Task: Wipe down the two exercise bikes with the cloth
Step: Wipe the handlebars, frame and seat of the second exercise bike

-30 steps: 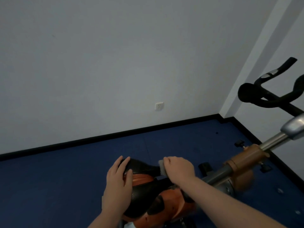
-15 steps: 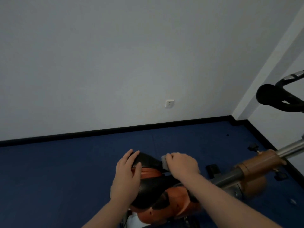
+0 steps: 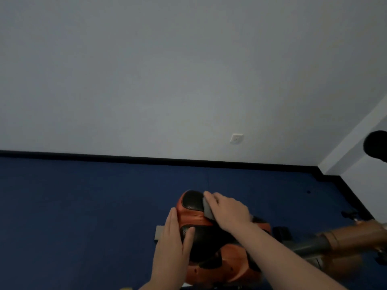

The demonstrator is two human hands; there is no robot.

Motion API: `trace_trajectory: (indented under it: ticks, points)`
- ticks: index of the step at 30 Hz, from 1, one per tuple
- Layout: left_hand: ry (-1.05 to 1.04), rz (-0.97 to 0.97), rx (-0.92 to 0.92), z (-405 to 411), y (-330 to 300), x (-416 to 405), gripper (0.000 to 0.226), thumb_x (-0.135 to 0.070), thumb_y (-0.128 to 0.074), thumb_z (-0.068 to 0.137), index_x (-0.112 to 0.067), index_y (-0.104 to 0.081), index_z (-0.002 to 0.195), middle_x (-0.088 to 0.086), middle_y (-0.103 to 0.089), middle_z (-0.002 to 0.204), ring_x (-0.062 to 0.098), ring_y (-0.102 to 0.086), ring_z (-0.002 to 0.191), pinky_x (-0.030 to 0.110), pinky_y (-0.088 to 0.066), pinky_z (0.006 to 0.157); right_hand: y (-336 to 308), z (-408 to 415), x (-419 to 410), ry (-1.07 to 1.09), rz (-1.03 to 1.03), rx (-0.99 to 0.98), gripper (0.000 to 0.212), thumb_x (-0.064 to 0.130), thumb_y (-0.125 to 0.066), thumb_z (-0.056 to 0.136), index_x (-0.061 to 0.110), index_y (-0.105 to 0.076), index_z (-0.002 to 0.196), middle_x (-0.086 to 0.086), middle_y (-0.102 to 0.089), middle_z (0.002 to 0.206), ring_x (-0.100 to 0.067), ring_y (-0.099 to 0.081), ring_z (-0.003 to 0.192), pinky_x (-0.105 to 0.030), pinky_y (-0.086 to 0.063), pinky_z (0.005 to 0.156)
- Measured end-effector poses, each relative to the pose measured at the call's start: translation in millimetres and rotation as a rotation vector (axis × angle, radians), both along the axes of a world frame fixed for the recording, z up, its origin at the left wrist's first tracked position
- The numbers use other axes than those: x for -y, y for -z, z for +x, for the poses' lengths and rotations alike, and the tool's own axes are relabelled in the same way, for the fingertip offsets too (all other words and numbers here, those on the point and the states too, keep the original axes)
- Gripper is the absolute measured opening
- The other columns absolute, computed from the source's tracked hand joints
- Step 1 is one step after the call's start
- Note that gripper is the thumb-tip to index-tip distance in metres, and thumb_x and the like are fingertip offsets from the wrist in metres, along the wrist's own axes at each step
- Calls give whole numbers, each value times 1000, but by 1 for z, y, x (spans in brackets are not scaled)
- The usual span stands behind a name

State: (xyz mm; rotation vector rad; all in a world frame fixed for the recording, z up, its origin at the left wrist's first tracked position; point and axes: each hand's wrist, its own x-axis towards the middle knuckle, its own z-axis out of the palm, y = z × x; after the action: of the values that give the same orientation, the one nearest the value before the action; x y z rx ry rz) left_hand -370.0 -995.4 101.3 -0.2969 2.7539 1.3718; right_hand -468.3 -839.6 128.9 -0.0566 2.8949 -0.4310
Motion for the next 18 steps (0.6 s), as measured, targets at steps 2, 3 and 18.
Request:
trace_trajectory:
  ticks: [2,3,18]
  points:
    - [-1,-12,4,2,-1,-1,70,-52,-37,96,-34,0,152,-9,-22,156,9,-34,135,27,-36,102,1,0,20,-88,-83,-61,60,71,-15,91,44,-36,140,8,-51,140,-18,-50,124,-39,-43,95]
    - [6,-29,2,3,-1,0,70,-53,-38,96,-35,0,152,-10,-23,156,8,-35,135,28,-37,103,3,4,23,-188,-86,-88,60,70,-17,92,46,-26,146,11,-38,150,-16,-40,133,-39,-40,101]
    - [54,-143,-41,3,-7,7,71,-55,-38,96,-33,-1,153,-9,-35,150,5,-43,128,23,-36,104,1,-23,43,-642,-64,-90,50,65,-27,90,43,-55,124,14,-43,139,-11,-33,130,-37,-33,101]
